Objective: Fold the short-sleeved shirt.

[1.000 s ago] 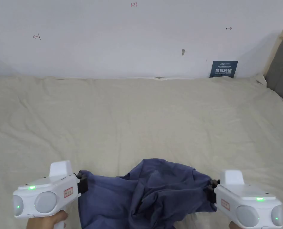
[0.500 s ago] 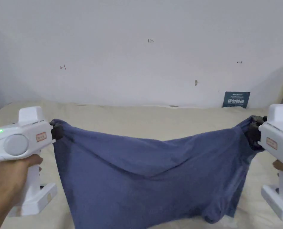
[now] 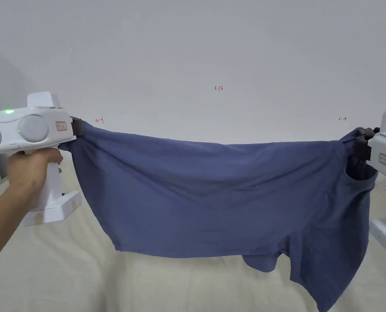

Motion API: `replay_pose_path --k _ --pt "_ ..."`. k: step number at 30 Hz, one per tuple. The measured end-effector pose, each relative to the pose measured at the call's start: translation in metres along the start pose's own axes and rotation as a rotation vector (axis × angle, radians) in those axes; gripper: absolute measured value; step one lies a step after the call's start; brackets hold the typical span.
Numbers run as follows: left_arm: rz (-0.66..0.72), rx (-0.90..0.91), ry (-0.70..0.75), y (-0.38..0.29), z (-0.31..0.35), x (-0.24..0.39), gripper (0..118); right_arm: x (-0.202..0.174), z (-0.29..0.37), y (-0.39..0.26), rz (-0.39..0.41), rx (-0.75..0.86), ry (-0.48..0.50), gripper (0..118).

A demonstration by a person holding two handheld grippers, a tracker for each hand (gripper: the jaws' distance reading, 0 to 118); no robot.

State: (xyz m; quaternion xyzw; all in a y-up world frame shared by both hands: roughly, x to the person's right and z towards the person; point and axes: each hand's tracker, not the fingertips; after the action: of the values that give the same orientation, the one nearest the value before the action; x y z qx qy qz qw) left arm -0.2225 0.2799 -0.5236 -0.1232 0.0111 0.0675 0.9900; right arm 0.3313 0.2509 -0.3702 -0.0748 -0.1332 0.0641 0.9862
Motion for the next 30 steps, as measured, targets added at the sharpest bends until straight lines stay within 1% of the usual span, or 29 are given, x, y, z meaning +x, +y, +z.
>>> replay_pose_path --k 2,3,7,9,12,17,21,23,26,29,30 --pt "-0.007 0.018 0.019 -0.002 -0.014 0.003 6 -0.002 0.000 -0.005 0.024 0.000 -0.004 4" --pt "-0.010 0.024 0.024 -0.004 -0.021 0.004 6 -0.009 -0.031 0.004 0.030 -0.002 -0.005 4" --pt "-0.009 0.032 0.041 -0.023 -0.046 0.003 6 -0.017 -0.052 -0.011 0.013 -0.019 0.010 4" --pt "-0.029 0.035 0.042 -0.040 -0.057 0.001 6 -0.022 -0.060 -0.027 0.007 -0.036 0.021 4" --pt "-0.061 0.022 0.045 -0.071 -0.064 -0.005 6 -0.029 -0.070 -0.057 -0.029 -0.080 0.052 4" --pt "-0.083 -0.049 0.031 -0.130 -0.066 -0.025 6 -0.040 -0.075 -0.114 -0.070 -0.175 0.083 4" --pt "-0.091 -0.119 0.030 -0.179 -0.049 -0.044 6 -0.045 -0.062 -0.163 -0.129 -0.250 0.092 4" --pt "-0.089 -0.158 0.031 -0.204 -0.036 -0.056 6 -0.047 -0.050 -0.186 -0.145 -0.288 0.097 4" --pt "-0.079 -0.234 0.040 -0.243 -0.008 -0.073 6 -0.047 -0.023 -0.222 -0.177 -0.338 0.109 4" --pt "-0.062 -0.294 0.047 -0.281 0.024 -0.088 6 -0.045 0.006 -0.252 -0.181 -0.376 0.115 4" --pt "-0.066 -0.328 0.053 -0.294 0.035 -0.093 6 -0.035 0.011 -0.270 -0.186 -0.390 0.116 4"
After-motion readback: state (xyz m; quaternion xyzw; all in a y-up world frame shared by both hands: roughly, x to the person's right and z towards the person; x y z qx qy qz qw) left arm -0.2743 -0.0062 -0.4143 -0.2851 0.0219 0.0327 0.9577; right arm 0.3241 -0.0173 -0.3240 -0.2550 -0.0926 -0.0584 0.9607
